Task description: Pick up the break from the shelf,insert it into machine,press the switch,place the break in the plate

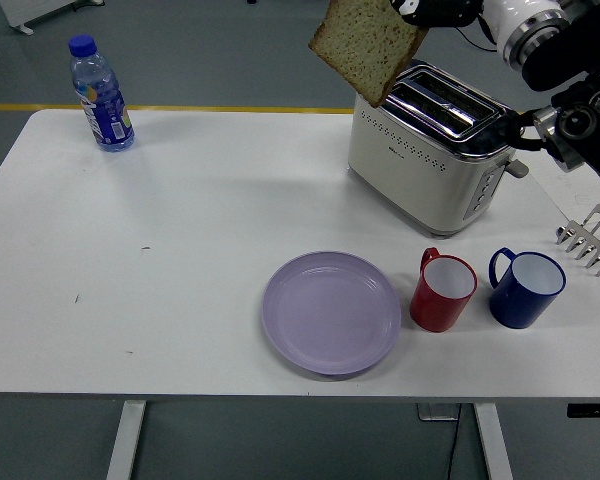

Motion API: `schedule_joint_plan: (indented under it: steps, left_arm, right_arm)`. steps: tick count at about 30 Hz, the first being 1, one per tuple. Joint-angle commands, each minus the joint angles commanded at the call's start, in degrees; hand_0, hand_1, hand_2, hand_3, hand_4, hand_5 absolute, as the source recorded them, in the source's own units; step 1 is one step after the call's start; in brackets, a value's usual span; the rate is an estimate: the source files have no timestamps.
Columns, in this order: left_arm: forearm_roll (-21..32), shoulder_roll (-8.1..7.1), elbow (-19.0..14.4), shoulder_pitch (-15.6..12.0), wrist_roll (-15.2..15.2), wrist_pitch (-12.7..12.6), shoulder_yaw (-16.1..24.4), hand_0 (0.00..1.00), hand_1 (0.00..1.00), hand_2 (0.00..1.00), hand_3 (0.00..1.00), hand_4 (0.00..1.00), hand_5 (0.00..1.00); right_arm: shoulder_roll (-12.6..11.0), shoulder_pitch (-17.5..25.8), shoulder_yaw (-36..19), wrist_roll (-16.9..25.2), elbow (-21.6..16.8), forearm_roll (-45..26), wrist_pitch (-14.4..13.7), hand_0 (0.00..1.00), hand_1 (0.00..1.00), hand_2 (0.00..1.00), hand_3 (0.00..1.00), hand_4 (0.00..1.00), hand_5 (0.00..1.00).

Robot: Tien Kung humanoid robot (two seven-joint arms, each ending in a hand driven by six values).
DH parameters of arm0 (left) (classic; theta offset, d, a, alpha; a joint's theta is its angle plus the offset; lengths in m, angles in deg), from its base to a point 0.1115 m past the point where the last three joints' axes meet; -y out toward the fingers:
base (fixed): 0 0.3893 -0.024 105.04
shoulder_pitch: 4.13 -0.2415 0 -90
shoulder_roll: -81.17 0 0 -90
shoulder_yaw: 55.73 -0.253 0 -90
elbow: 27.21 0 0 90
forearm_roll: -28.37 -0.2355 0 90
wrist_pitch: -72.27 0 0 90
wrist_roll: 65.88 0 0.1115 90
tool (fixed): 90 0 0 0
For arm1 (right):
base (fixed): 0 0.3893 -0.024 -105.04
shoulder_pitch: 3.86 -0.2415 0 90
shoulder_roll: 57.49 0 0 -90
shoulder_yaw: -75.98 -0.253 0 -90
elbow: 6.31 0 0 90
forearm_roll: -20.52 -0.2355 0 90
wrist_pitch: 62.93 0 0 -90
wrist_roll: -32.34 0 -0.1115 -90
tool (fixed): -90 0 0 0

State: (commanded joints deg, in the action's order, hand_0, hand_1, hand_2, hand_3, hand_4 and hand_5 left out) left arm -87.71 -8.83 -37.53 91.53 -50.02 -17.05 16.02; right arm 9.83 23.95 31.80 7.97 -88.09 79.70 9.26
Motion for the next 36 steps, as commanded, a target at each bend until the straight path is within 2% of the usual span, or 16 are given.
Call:
schedule_joint_plan:
  steps: [5, 10, 17, 22, 29, 36]
  left_arm:
    - [0.75, 0.00, 0.00, 0.14, -0.07, -0.18, -0.39, 0.605, 0.462, 0.449, 0.541, 0.285, 0.917]
    - [0.94, 0.00, 0.00, 0.22, -0.19, -0.28, -0.29, 0.603, 0.462, 0.451, 0.540, 0.284, 0.918]
    - [1.39, 0.00, 0.00, 0.23, -0.22, -0.15, -0.84, 0.604, 0.462, 0.454, 0.540, 0.285, 0.920]
    - [1.54, 0.00, 0.00, 0.20, -0.24, -0.13, -0.97, 0.603, 0.462, 0.455, 0.541, 0.284, 0.919]
    - [1.56, 0.00, 0.00, 0.07, -0.23, -0.03, -1.18, 0.604, 0.463, 0.456, 0.540, 0.283, 0.922]
    - [1.11, 0.00, 0.00, 0.02, -0.19, 0.01, -0.97, 0.604, 0.464, 0.455, 0.541, 0.281, 0.923]
  right_arm:
    - [-3.83, 4.12, 3.36, 0.70, -5.78, -12.52, 0.82, 0.216, 0.274, 0.367, 0.468, 0.641, 0.002]
    - [-7.19, 6.69, 7.42, 0.95, -9.32, -23.13, 1.17, 0.219, 0.274, 0.367, 0.470, 0.636, 0.002]
    - [-8.72, 9.52, 13.63, 0.96, -11.49, -26.75, 1.73, 0.218, 0.270, 0.364, 0.472, 0.633, 0.002]
    - [-8.32, 10.47, 16.49, 1.39, -11.13, -27.34, 1.50, 0.216, 0.269, 0.364, 0.472, 0.634, 0.002]
    - [-6.14, 12.11, 18.94, 2.03, -9.42, -27.14, 1.49, 0.216, 0.268, 0.364, 0.472, 0.626, 0.002]
    - [-3.34, 14.47, 19.71, 3.16, -5.96, -26.86, 2.09, 0.219, 0.268, 0.364, 0.473, 0.621, 0.002]
